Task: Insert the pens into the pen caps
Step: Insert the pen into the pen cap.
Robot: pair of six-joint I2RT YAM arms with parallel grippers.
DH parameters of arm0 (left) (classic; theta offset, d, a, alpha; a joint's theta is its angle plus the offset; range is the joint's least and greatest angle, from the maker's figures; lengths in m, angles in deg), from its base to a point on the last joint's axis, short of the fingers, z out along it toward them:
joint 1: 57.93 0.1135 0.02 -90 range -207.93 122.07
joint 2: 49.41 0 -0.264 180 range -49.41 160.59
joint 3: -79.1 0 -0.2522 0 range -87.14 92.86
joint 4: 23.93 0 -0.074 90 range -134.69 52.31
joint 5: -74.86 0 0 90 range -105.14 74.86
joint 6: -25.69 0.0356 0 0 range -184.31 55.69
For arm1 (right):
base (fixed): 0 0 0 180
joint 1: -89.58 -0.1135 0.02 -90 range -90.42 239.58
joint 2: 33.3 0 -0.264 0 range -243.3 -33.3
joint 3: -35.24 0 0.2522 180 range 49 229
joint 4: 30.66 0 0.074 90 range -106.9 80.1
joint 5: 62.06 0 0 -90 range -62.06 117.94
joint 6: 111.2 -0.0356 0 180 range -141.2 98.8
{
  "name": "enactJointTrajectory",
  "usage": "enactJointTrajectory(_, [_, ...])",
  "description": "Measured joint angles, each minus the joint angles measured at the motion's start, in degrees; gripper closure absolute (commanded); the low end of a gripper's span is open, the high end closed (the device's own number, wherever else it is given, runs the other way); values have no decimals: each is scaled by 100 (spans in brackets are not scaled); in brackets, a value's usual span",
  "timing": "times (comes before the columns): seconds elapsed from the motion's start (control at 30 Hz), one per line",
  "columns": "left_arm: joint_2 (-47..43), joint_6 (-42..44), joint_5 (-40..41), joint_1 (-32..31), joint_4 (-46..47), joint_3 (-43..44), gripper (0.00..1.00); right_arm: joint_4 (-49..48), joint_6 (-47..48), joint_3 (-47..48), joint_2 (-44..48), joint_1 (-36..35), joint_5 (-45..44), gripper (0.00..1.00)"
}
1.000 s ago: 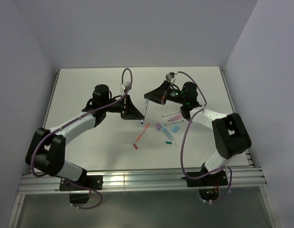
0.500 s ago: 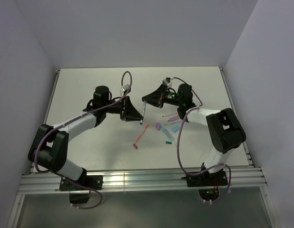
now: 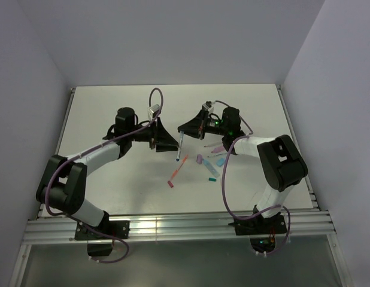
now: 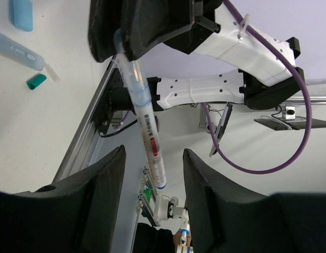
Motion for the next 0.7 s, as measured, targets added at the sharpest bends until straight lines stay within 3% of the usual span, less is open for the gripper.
enactJointTrajectory(0.4, [-146, 46, 17, -138, -9, -494, 44, -83, -90, 9, 0, 11, 15, 100])
enactJointTrajectory(0.7, [-293, -846, 0, -415, 1320, -866, 44, -107, -90, 13, 0, 11, 9, 100])
